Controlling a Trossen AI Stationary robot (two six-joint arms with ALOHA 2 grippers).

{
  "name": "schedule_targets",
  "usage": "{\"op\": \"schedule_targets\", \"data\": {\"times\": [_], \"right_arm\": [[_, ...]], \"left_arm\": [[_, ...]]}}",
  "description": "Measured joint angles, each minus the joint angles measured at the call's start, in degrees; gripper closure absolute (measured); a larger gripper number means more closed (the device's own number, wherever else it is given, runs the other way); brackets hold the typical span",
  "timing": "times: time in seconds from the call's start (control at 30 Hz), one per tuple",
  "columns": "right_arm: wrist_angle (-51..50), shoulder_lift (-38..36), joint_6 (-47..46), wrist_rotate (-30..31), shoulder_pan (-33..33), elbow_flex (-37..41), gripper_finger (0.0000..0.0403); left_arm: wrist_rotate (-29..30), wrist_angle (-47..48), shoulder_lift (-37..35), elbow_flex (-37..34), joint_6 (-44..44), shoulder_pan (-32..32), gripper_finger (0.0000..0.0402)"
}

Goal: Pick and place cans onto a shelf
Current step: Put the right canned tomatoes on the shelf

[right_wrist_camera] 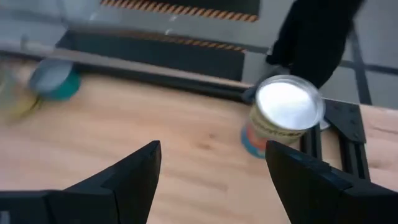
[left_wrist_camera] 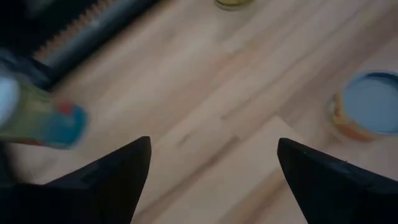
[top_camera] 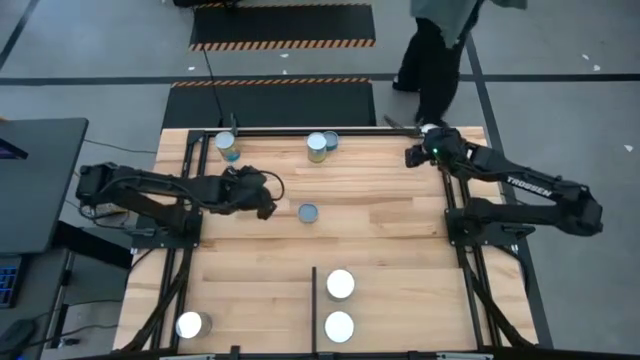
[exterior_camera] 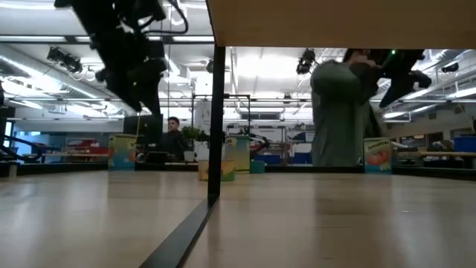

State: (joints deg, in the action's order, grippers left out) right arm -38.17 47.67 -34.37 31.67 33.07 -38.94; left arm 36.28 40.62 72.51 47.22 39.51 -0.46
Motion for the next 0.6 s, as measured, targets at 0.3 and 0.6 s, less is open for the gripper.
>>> {"op": "schedule_targets", "data": {"times": [0.3,0.6], "right_arm": [[9.99,1.64,-6.49,-1.2,6.83,9.15,0.0093],[9.38,2.66,-5.99,-0.99,12.09,9.2,0.0042]], "left_arm": [[-5.05,-15.46,-0.94,-9.77,-0.4,-2.32,0.0045],[-5.06,-16.95,-0.94,-10.29,0.25,-6.83,0.0045]]}}
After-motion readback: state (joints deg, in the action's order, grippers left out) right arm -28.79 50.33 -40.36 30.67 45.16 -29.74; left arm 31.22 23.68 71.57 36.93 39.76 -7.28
